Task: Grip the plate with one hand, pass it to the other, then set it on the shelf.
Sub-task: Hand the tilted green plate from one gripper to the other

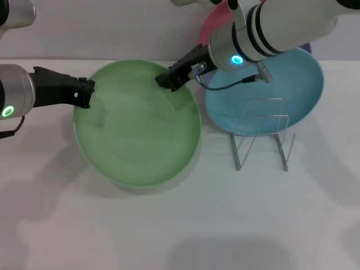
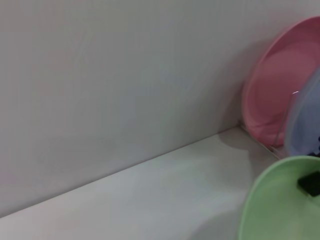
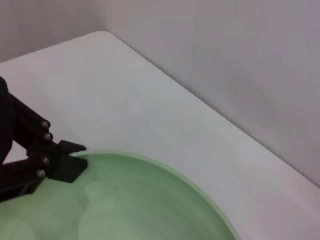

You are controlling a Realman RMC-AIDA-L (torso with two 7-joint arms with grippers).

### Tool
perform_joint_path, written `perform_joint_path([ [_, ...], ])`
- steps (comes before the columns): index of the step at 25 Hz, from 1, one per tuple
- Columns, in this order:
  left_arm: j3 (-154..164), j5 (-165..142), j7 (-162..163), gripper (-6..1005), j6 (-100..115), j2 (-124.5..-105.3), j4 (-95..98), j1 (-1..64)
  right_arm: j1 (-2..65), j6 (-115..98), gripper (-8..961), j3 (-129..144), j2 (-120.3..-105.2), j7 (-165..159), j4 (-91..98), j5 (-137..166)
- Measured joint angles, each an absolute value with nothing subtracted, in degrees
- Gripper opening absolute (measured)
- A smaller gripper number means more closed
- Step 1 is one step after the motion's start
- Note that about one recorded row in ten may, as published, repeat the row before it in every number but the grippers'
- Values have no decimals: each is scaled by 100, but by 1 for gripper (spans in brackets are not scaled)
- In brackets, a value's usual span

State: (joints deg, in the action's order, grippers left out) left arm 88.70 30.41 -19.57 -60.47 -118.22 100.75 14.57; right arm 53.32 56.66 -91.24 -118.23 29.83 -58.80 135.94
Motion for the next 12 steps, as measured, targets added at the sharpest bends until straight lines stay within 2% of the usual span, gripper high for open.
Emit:
perform_joint_path([
  [1, 8867, 3059, -1983, 53, -6053, -11820, 10072, 1458, 5300, 5660, 292, -9117, -11825, 2985, -5940, 13605],
  [7, 8946, 3133, -2169, 57, -6083, -11828, 10082, 1459, 4944, 5617, 149, -9085, -11837, 3004, -6589, 13640],
  [12, 8982, 3121, -2175, 154, -6061, -11831, 10212, 1454, 4881, 5614, 138, -9075, -11847, 3004, -6689, 13688],
])
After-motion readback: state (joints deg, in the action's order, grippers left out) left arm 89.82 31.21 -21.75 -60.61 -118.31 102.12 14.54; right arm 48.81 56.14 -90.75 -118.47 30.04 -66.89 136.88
